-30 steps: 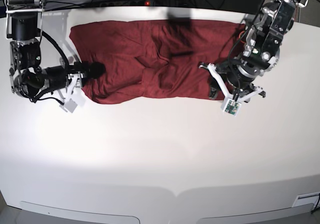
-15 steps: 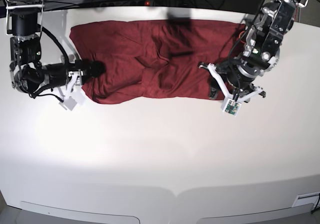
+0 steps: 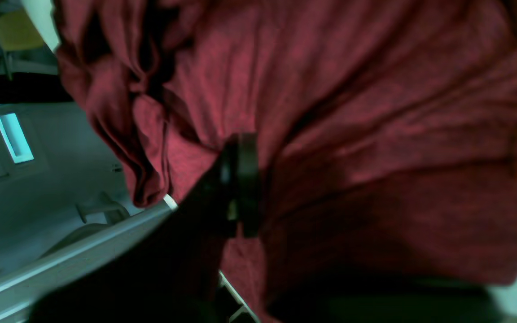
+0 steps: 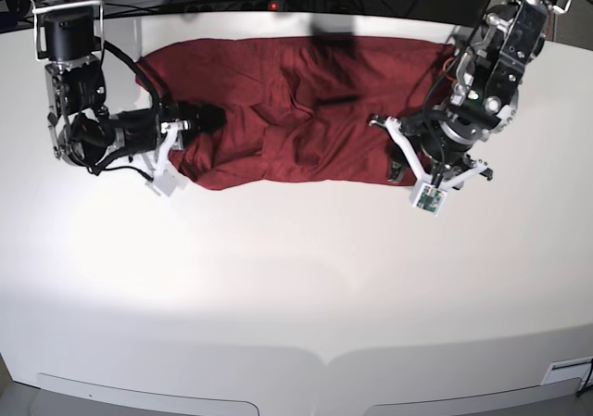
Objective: Fold the T-shirt properly
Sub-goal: 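Move the right gripper to the shirt's other side edge and grasp, then fold the grasped side edge with the right gripper toward the left gripper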
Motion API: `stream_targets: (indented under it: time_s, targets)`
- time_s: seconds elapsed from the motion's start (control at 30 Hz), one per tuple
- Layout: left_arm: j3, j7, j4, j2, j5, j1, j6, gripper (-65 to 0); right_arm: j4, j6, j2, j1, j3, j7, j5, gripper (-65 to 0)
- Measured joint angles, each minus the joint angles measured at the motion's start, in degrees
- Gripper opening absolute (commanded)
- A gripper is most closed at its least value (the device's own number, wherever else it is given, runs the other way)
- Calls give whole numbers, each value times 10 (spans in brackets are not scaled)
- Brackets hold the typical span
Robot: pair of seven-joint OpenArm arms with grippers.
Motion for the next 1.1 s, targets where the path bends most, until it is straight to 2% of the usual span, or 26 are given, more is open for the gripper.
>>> stream_targets:
  time_s: [0.23, 0.33, 0.4, 0.47, 0.53, 0.6, 0.77, 1.1]
  targets:
    - [0, 5, 0, -9, 0, 0, 0, -420, 0, 0, 6, 2, 0, -5, 1, -650]
    - [0, 7, 0, -26, 0, 0, 4, -420, 0, 0, 33, 7, 5, -11, 5, -650]
    - [0, 10, 0, -33, 0, 0, 18, -420, 0, 0, 59, 9, 16, -12, 26, -650]
    - [0, 11, 0, -34, 0, 0, 19, -420, 0, 0, 84, 11, 27, -13, 56, -650]
    - [2, 10, 0, -33, 0, 1, 19, -420, 0, 0, 101, 14, 28, -13, 80, -650]
    - [2, 10, 1, -34, 0, 3, 19, -420, 2, 0, 103, 15, 28, -14, 113, -650]
    - [2, 4, 1, -35, 0, 8, 19, -420, 14, 0, 56, 14, 28, -15, 119, -650]
    - [2, 4, 1, -37, 0, 9, 19, -420, 166, 0, -102, -18, 27, -19, 65, -650]
